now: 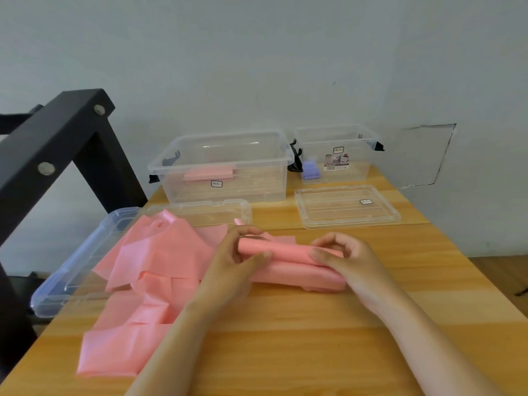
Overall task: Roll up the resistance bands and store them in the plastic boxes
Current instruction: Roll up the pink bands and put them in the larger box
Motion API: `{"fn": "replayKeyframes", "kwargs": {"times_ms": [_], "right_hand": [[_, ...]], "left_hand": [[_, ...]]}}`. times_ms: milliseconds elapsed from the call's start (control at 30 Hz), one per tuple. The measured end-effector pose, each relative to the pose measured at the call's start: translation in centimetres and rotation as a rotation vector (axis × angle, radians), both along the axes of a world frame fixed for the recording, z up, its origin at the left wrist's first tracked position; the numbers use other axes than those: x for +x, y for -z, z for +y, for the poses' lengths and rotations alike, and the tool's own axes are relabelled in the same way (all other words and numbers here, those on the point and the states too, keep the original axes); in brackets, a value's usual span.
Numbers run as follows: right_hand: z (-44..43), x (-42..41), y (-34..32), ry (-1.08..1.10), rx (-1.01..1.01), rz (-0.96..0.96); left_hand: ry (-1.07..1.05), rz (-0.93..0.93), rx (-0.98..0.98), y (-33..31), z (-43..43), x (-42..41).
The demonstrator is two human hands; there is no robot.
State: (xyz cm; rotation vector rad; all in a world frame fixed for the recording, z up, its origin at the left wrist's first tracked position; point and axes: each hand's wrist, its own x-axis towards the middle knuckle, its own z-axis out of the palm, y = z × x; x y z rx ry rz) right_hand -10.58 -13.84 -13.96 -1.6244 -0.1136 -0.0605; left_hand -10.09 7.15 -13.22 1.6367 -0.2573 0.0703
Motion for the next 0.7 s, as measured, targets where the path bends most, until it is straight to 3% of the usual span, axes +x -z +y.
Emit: {"fn": "replayKeyframes", "kwargs": {"times_ms": [133, 300, 367, 467, 700], "right_hand": [[-0.5, -0.2, -0.6, -0.014, 0.084, -0.032], [0.1, -0.1, 0.0, -0.042, 0.111, 0.100], [0.2, -0.2, 0.0, -0.031, 0.106, 0.073], [-0.2, -0.1, -0.4, -0.019, 0.061, -0.029], [-0.3, 0.0, 0.1, -0.073, 0.021, 0.068]], "left_hand": [[0.102, 0.000, 0.171, 0.6, 0.4, 0.2], [0.085, -0.028, 0.029, 0.8, 0.6, 0.6], [0.125, 0.068, -0.053, 0.3, 0.4, 0.2], [0.168, 0.168, 0.123, -0.2, 0.4, -0.3], [-0.003, -0.045, 0.038, -0.3, 0.1, -0.1]]}}
